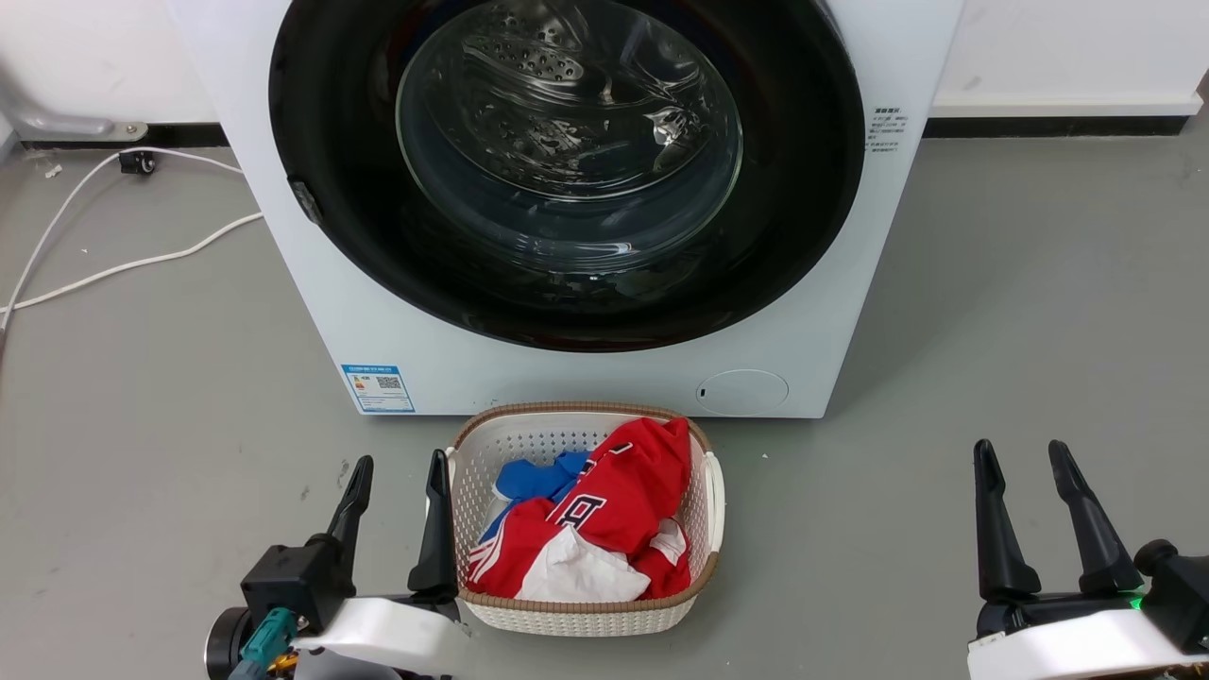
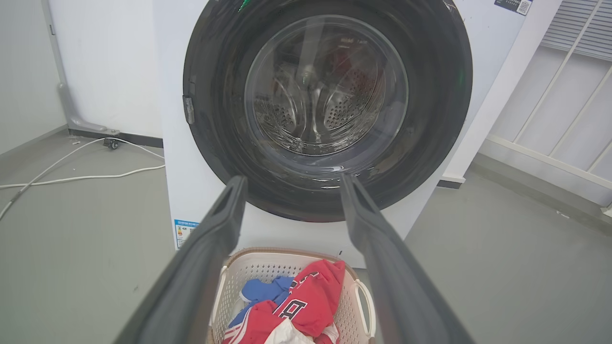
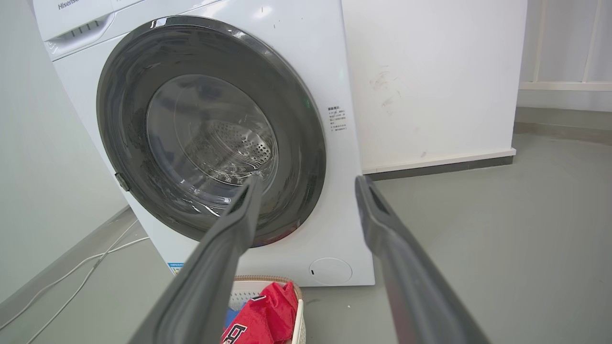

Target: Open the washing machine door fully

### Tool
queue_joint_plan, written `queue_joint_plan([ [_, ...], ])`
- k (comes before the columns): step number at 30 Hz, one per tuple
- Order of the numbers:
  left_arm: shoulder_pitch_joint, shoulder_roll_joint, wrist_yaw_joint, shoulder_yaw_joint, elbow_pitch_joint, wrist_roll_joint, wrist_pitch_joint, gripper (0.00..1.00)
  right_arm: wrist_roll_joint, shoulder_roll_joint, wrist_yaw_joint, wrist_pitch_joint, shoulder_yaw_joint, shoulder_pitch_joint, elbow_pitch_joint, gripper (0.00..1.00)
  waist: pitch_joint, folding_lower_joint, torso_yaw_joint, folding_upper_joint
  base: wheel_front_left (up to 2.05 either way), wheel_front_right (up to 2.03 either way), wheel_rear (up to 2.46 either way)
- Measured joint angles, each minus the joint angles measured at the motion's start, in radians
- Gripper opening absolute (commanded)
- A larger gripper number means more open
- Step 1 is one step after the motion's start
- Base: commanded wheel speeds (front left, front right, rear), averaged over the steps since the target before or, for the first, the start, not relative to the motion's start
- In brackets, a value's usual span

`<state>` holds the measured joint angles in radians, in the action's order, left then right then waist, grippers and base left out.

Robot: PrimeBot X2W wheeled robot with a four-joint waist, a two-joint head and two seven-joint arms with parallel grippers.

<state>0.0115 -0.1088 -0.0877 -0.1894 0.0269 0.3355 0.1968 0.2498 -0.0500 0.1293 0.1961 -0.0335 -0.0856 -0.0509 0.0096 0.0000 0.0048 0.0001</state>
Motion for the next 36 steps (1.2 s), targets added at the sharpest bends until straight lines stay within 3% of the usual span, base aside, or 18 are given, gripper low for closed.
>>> queue_joint_plan([
  [22, 0.024, 0.050, 0.059, 0.051, 0.030, -0.159, 0.044, 1.00, -0.093, 0.000, 0.000, 0.044, 0.001, -0.027, -0.012, 1.00, 0.000, 0.0000, 0.003, 0.0000, 0.00, 0.00, 0.00],
  [36, 0.036, 0.057, 0.070, 0.063, 0.040, -0.237, 0.066, 1.00, -0.127, 0.000, 0.001, 0.066, 0.000, -0.038, -0.008, 1.00, -0.001, 0.0000, 0.004, 0.0000, 0.00, 0.00, 0.00],
])
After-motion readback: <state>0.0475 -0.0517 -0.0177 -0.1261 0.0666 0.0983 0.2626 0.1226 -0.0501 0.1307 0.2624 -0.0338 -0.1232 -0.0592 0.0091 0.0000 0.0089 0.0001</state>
